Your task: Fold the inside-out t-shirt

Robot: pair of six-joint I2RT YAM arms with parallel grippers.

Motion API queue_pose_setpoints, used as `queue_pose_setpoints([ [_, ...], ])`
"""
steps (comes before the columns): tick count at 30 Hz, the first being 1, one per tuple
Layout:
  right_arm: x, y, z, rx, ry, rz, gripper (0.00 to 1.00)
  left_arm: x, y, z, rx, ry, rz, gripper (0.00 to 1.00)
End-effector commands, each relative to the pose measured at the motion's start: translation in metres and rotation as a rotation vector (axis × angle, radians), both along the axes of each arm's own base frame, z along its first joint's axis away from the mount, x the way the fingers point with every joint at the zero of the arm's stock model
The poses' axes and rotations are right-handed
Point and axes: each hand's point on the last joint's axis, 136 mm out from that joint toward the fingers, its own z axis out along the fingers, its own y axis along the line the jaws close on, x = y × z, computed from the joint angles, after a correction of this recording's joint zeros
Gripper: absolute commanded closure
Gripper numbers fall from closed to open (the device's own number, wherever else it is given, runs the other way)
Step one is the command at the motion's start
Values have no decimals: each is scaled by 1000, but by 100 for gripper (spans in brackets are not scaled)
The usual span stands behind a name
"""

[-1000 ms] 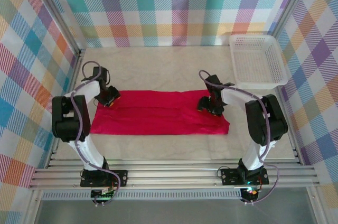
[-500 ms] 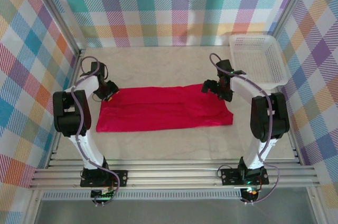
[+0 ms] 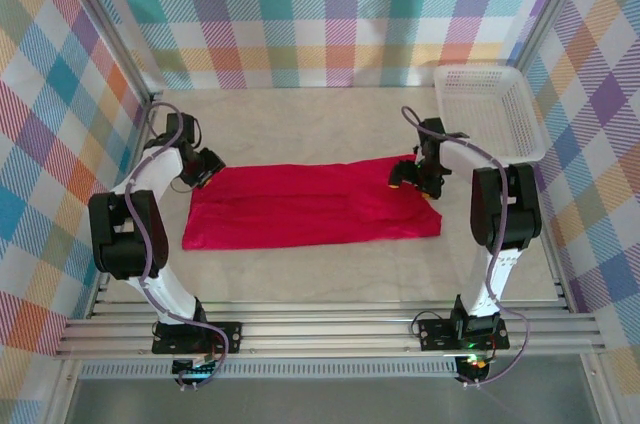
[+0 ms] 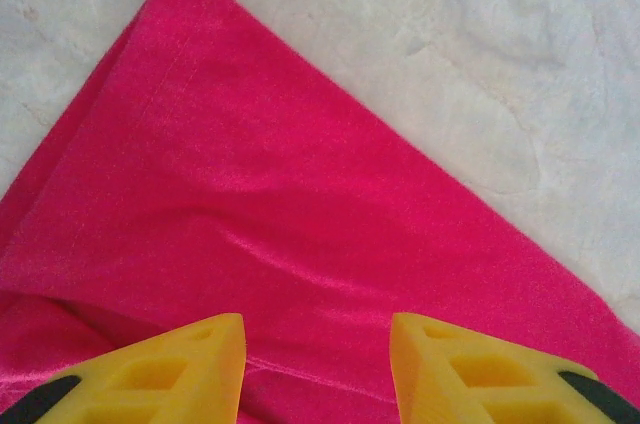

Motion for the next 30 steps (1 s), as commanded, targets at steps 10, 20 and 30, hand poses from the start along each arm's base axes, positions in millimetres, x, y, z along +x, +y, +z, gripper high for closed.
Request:
queue_pose_setpoints([
  [10, -9, -16, 10, -159, -14, 14, 20, -3, -9, 13, -22, -17, -17, 57],
  [20, -3, -13, -6, -135, 7, 47, 20, -3, -9, 17, -9, -21, -24, 58],
  [30, -25, 16, -28, -63, 54, 81, 54, -6, -8, 27, 3, -34, -23, 59],
])
